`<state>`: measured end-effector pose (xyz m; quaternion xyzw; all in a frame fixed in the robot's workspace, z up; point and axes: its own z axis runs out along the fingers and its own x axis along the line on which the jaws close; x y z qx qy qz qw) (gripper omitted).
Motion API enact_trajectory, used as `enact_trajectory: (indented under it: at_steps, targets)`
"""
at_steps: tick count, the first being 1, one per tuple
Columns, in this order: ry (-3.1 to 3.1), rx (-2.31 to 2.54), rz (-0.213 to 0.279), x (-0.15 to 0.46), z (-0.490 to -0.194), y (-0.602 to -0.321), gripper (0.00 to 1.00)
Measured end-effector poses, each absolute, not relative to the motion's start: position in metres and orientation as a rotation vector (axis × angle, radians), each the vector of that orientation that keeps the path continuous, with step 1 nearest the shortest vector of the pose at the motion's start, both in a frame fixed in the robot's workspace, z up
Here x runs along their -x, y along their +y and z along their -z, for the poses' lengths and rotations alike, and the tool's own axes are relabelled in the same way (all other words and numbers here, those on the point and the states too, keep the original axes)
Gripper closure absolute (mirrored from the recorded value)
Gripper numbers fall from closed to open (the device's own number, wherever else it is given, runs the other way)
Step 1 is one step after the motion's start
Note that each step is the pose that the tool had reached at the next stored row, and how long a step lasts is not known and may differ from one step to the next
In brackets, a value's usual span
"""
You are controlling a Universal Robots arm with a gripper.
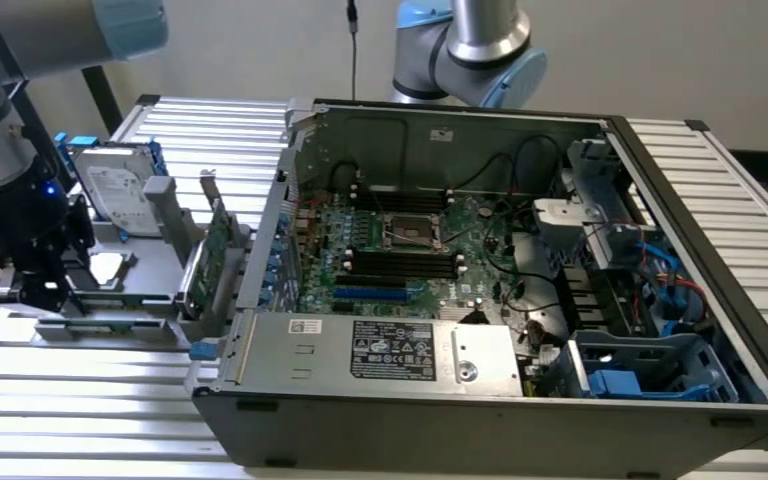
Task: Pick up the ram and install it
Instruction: 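Pick up the ram and move it above insertion slot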
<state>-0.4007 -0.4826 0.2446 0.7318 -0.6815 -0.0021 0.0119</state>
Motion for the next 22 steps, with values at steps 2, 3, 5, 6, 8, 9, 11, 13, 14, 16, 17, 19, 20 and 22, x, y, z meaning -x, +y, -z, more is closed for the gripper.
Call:
enact_trajectory:
  at_steps: [2,3,5,6,8,9,11,13,14,16,17,19,20,22]
  targets:
    - [-2.123,-2.283,0.006,0.401,-0.241,-0.483,0.58]
    - [-2.122,-2.284,0.006,0.401,-0.239,-0.483,0.58]
    - [-2.121,-2.285,0.006,0.401,-0.235,-0.483,0.58]
    - [-2.121,-2.285,0.006,0.401,-0.234,-0.483,0.58]
    - [-2.121,-2.286,0.006,0.402,-0.23,-0.483,0.58]
    - [-2.121,-2.286,0.006,0.402,-0.228,-0.483,0.58]
    - [-2.121,-2.287,0.006,0.402,-0.224,-0.482,0.58]
    - [-2.121,-2.287,0.008,0.402,-0.221,-0.482,0.58]
    - [-2.122,-2.288,0.009,0.402,-0.219,-0.482,0.58]
    - [-2.124,-2.29,0.013,0.402,-0.216,-0.483,0.58]
    - [-2.126,-2.292,0.017,0.402,-0.215,-0.483,0.58]
    - [-2.13,-2.297,0.027,0.402,-0.212,-0.483,0.58]
    - [-2.132,-2.299,0.031,0.402,-0.211,-0.482,0.58]
    - [-2.134,-2.301,0.035,0.402,-0.21,-0.482,0.58]
